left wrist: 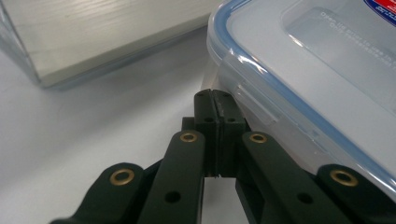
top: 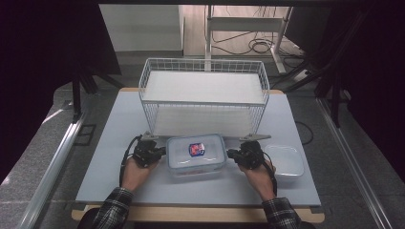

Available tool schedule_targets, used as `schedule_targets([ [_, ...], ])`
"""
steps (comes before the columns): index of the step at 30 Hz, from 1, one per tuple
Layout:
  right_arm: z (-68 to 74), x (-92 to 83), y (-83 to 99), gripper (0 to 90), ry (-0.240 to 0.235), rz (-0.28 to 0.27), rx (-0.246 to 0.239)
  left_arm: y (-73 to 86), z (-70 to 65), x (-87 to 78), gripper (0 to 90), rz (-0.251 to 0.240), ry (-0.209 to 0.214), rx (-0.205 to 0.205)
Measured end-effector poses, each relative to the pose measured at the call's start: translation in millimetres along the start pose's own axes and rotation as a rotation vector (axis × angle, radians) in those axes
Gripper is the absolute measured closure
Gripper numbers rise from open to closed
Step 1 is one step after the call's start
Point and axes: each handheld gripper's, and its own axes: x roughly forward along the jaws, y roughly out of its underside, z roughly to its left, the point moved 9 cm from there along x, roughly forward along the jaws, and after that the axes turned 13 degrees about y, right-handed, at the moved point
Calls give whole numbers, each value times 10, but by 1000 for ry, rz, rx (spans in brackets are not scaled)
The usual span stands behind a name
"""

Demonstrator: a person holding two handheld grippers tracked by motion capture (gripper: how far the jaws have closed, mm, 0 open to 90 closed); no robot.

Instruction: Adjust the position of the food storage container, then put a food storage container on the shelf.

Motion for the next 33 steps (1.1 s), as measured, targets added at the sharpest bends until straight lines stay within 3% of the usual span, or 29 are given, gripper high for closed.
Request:
schedule_targets([
  [6, 37, -44, 26, 889, 15, 31, -20, 9, -23, 13, 900, 12, -1, 7],
  [11, 83, -93, 86, 890, 0, 49, -27, 28, -55, 12, 900, 23, 6, 9],
  [13, 141, -111, 198, 889, 8, 90, -76, 45, -99, 9, 900, 35, 6, 20],
  [17, 149, -155, 216, 887, 8, 82, -82, 57, -101, -28, 897, 35, 8, 28],
  [19, 133, -167, 205, 876, 12, 73, -83, 56, -87, -79, 825, 28, -6, 34],
  [22, 97, -205, 184, 818, 19, 53, -69, 77, -20, -169, 600, 10, -36, 28],
  [27, 18, -276, 171, 703, 37, 21, -61, 163, 80, -268, 330, 14, -76, 30],
  [33, -47, -360, 110, 529, 51, -23, -40, 126, 82, -398, 113, -44, -76, 15],
])
